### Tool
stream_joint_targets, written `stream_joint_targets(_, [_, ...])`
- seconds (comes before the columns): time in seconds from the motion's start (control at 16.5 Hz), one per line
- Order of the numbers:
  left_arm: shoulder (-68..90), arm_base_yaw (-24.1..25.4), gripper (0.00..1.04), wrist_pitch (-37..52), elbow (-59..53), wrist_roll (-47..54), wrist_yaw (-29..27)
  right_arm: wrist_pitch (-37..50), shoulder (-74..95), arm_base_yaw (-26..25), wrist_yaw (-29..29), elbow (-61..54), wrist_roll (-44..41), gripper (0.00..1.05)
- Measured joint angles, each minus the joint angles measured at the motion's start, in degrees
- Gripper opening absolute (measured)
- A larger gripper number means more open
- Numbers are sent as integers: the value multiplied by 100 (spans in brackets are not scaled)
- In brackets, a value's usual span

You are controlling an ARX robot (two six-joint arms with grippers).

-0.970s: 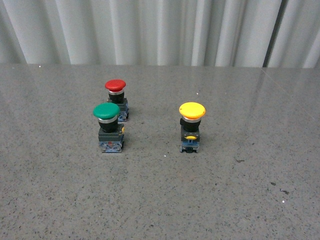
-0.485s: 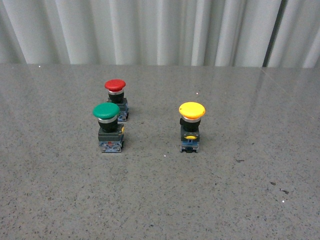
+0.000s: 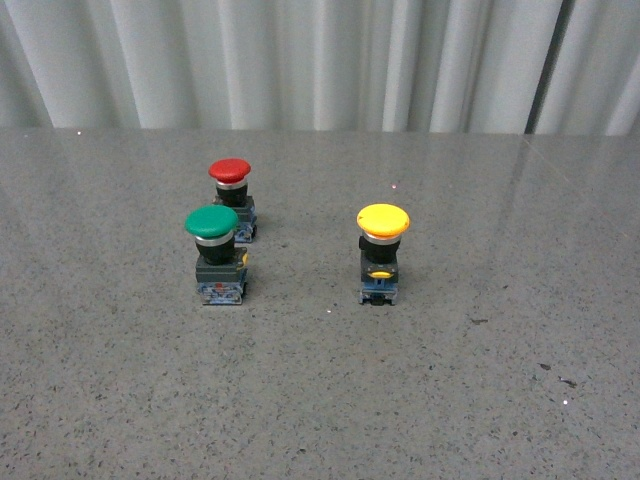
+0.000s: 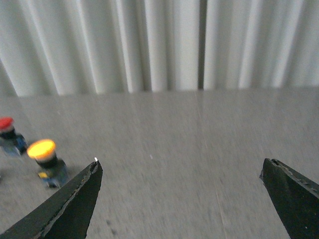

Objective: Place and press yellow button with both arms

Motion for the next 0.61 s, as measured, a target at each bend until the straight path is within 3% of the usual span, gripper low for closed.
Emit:
stream_joint_targets(0.18, [0,0,98,-2,0,-2,0,2326,2935,713,-76,1443,-203,98])
stream_joint_targets(0.24, [0,0,98,-2,0,-2,0,2653,3884,916,-101,1875,-234,98])
stream_joint_targets(0.55, [0,0,98,-2,0,-2,0,2855,6894,1860,-140,3451,-236,97])
stream_joint_targets(0.61, [0,0,98,-2,0,0,0,2835,7222,2006,-138,3552,-247,85])
